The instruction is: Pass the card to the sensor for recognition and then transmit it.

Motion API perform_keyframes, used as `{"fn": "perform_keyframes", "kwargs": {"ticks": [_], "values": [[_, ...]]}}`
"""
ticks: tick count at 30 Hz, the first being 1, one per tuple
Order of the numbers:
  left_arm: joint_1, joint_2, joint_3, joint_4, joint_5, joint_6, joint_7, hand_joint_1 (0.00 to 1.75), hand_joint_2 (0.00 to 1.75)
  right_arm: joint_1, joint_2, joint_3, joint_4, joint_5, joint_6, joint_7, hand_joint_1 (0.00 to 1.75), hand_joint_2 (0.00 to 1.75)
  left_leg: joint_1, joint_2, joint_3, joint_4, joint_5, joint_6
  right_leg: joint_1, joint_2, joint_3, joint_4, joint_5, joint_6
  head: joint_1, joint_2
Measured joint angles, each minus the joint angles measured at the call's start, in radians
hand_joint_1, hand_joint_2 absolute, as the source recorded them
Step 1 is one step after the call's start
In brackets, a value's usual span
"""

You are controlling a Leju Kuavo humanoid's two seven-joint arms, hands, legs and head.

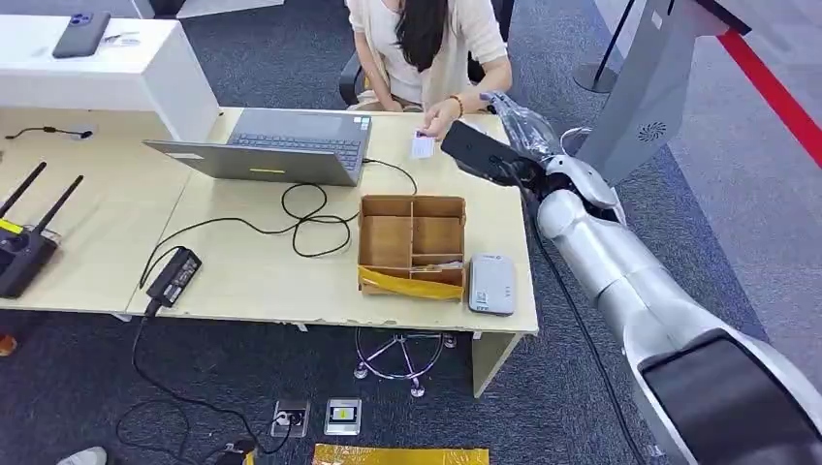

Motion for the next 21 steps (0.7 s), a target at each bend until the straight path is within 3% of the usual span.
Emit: {"fn": "perform_keyframes", "kwargs": {"ticks": [4, 5, 10, 15, 21], "values": [[0.017, 0.000, 0.000, 0.000, 0.013, 0.006, -0.001, 0.00, 0.00, 0.004, -0.021, -0.004, -0.002, -0.010, -0.022, -0.019, 0.00, 0.00, 0.000, 0.000, 0.000, 0.000, 0.000, 0.000, 0.000, 0.000, 0.000, 0.000, 0.000, 0.000, 0.000, 0.000], [0.022, 0.001, 0.000, 0.000, 0.018, 0.006, -0.002, 0.00, 0.00, 0.007, -0.030, -0.006, -0.005, -0.015, -0.028, -0.026, 0.00, 1.75, 0.000, 0.000, 0.000, 0.000, 0.000, 0.000, 0.000, 0.000, 0.000, 0.000, 0.000, 0.000, 0.000, 0.000], [0.046, 0.005, 0.000, 0.000, 0.048, 0.006, -0.004, 0.00, 0.00, 0.046, -0.095, -0.021, -0.047, -0.045, -0.035, -0.018, 0.00, 1.75, 0.000, 0.000, 0.000, 0.000, 0.000, 0.000, 0.000, 0.000, 0.000, -0.001, 0.000, 0.000, 0.000, 0.000], [0.058, 0.010, 0.002, 0.000, 0.095, 0.010, -0.003, 0.00, 0.00, 0.097, -0.184, -0.031, -0.140, -0.042, -0.056, 0.057, 0.00, 1.75, 0.000, 0.000, 0.000, 0.000, 0.000, 0.000, 0.000, 0.000, 0.001, -0.001, 0.000, 0.000, 0.000, 0.000], [0.060, 0.012, 0.002, 0.000, 0.107, 0.019, -0.026, 0.00, 0.00, 0.129, -0.254, -0.047, -0.236, 0.014, -0.067, 0.102, 0.00, 1.75, 0.000, 0.001, 0.001, 0.000, 0.000, 0.000, 0.000, 0.000, 0.000, -0.001, 0.000, 0.000, 0.000, 0.000]]}}
